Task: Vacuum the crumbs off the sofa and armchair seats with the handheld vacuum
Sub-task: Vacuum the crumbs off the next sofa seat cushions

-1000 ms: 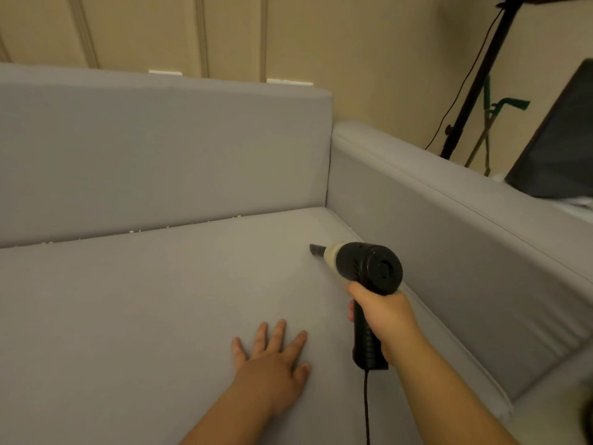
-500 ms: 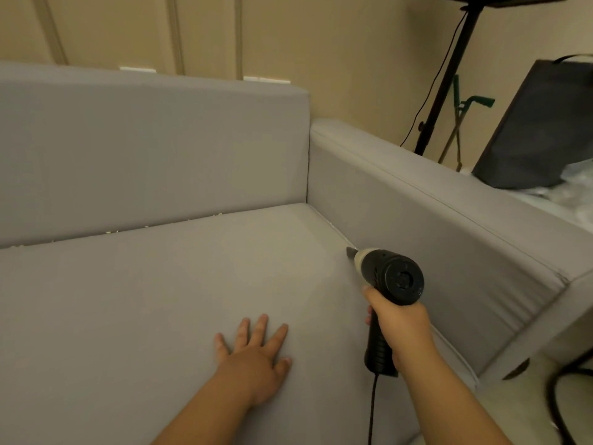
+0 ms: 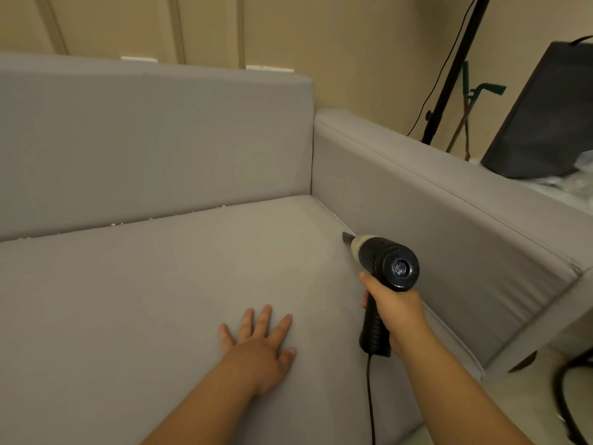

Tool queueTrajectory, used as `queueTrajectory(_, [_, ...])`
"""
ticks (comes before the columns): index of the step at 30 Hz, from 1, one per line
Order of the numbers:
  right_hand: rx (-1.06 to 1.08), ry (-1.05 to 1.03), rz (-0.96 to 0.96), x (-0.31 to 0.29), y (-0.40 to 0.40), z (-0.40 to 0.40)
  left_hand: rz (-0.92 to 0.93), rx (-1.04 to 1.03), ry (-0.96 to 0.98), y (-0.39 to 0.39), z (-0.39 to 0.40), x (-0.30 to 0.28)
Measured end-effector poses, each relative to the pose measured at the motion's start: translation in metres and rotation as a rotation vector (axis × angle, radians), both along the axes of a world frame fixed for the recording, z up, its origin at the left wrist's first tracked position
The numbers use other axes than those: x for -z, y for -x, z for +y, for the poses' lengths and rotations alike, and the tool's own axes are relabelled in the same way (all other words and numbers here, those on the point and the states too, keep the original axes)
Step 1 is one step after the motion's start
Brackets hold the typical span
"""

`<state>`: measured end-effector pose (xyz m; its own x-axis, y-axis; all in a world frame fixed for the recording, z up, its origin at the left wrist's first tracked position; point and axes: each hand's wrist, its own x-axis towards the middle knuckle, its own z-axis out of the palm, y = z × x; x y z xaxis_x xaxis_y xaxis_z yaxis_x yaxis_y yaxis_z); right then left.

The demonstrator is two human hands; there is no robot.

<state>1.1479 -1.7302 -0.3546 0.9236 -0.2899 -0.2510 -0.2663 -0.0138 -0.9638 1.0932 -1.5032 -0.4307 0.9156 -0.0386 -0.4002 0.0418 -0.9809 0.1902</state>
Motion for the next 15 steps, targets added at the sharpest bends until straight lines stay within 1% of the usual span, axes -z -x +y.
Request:
queueTrajectory(2, [-0.012,-0.043,0.018,-0.003,-0.003,0.012,-0.014,0.011,-0.006,0.004,-0.001,-0.001])
queueTrajectory(4, [-0.067,-0.067,0.036,-0.011,-0.008,0.030,-0.022,0.024,-0.008,0.016,-0.001,-0.005])
queueTrajectory(8, [-0.226,-0.016,0.011,-0.018,-0.020,0.060,0.033,0.038,-0.003,0.038,0.000,-0.009])
queueTrajectory(10, [-0.258,0.042,-0.009,-0.020,-0.017,0.067,0.075,0.042,-0.014,0.044,0.001,-0.014])
queueTrajectory(12, [-0.249,0.097,-0.011,-0.021,0.002,0.067,0.110,0.043,-0.019,0.052,0.000,-0.018])
queueTrajectory(15, [-0.202,0.137,-0.007,-0.018,0.050,0.057,0.108,0.041,-0.015,0.061,-0.008,-0.023])
